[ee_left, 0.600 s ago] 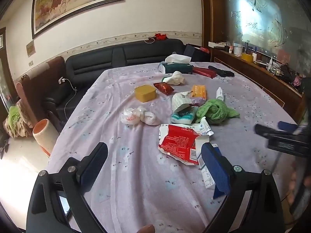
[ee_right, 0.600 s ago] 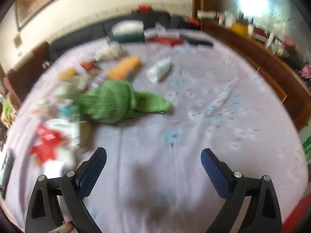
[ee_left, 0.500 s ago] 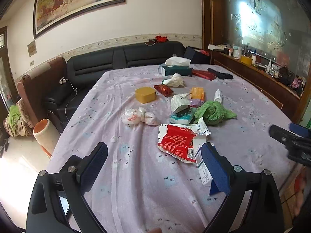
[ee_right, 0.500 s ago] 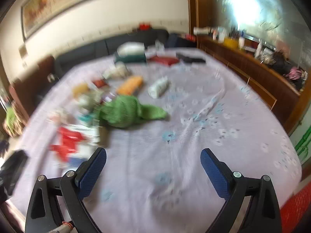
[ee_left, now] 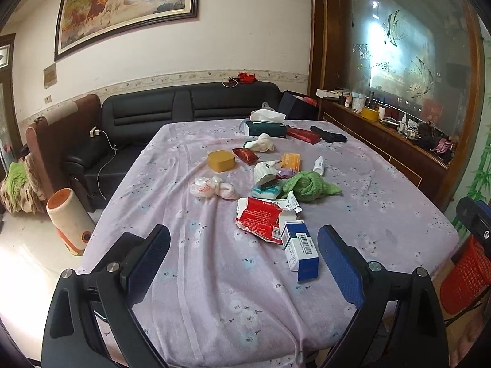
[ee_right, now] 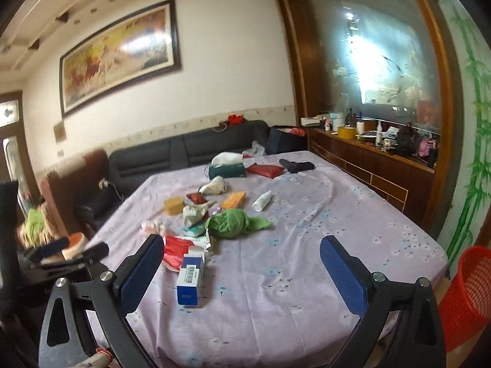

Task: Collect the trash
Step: 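Move both tools toward the cluttered table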

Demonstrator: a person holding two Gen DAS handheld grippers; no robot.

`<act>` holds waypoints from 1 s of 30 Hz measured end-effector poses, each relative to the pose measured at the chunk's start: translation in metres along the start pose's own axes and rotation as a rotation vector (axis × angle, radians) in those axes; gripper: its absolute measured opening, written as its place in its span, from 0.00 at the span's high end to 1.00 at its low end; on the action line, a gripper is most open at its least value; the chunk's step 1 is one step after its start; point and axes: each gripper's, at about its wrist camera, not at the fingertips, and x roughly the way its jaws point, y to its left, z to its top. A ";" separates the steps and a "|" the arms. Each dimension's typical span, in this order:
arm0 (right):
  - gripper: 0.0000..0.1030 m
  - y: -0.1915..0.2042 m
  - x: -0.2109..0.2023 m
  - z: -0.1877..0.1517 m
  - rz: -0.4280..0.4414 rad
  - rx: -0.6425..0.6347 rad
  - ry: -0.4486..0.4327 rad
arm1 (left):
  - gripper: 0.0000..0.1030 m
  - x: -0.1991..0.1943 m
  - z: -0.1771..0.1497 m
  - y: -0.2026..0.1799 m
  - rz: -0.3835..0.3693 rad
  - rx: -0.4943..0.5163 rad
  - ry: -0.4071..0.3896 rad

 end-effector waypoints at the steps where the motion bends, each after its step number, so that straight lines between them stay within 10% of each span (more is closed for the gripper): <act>1: 0.00 0.000 -0.004 0.000 0.007 -0.002 -0.004 | 0.07 -0.003 -0.001 -0.002 0.007 0.003 -0.003; 30: 0.00 0.023 -0.024 -0.001 0.042 -0.075 -0.040 | 0.07 -0.019 -0.004 -0.009 0.030 0.029 -0.037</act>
